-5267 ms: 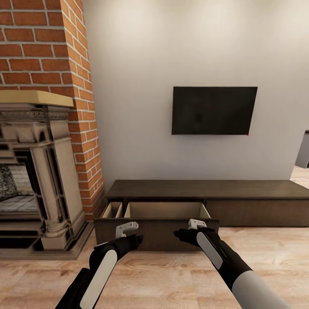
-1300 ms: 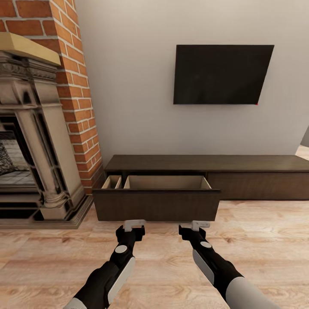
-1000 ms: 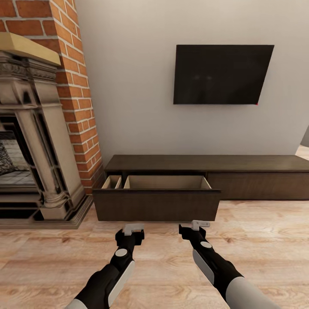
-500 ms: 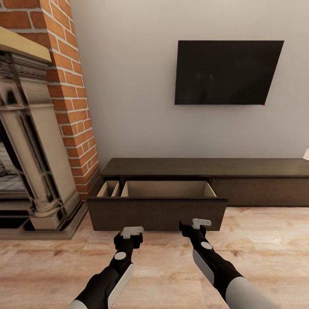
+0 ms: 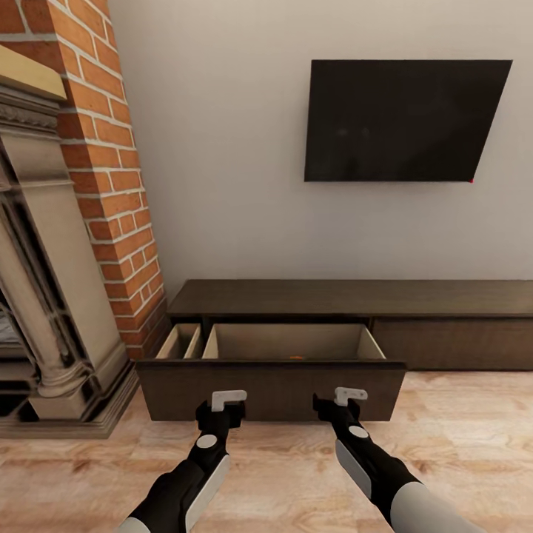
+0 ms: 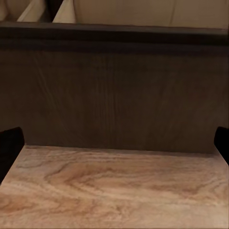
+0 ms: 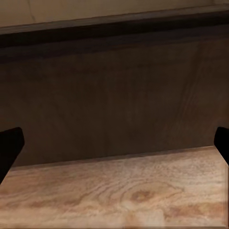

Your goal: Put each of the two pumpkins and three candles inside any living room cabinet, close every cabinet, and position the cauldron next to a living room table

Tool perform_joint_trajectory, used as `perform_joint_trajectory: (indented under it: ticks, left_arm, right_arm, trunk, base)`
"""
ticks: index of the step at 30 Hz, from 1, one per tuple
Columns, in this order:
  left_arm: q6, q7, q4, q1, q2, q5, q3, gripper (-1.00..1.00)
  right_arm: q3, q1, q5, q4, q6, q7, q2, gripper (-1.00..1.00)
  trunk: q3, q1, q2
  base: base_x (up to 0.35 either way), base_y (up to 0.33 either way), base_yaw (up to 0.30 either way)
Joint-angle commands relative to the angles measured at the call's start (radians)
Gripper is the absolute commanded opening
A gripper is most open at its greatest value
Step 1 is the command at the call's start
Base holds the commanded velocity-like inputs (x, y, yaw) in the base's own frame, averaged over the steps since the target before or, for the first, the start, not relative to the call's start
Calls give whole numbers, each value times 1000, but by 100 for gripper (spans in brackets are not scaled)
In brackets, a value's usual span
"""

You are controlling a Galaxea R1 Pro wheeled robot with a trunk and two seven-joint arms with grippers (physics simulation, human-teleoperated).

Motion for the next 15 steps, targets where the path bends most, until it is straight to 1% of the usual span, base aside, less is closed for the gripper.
perform_joint_trajectory:
  ticks: [1,9,12,15]
  left_arm:
    - [1,8,-2,-1,1,5,-4,100]
    - [-17,8,1,-1,0,3,-6,100]
    - [-17,8,1,-1,0,2,-6,100]
    - [-16,8,1,-1,0,3,-6,100]
  right_arm:
    - [8,-1,-10,4,-5,-7,-1,100]
    - [8,-1,-10,16,-4,-6,0,100]
    - [8,-1,-10,17,-7,-6,-1,100]
    - [9,-1,-10,17,-9,-6,-1,100]
  trunk:
    - [-1,0,0]
    - [-1,0,0]
    - [-1,0,0]
    - [-1,0,0]
  base:
    - [112,0,0]
    - [37,0,0]
    - [87,0,0]
    - [160,0,0]
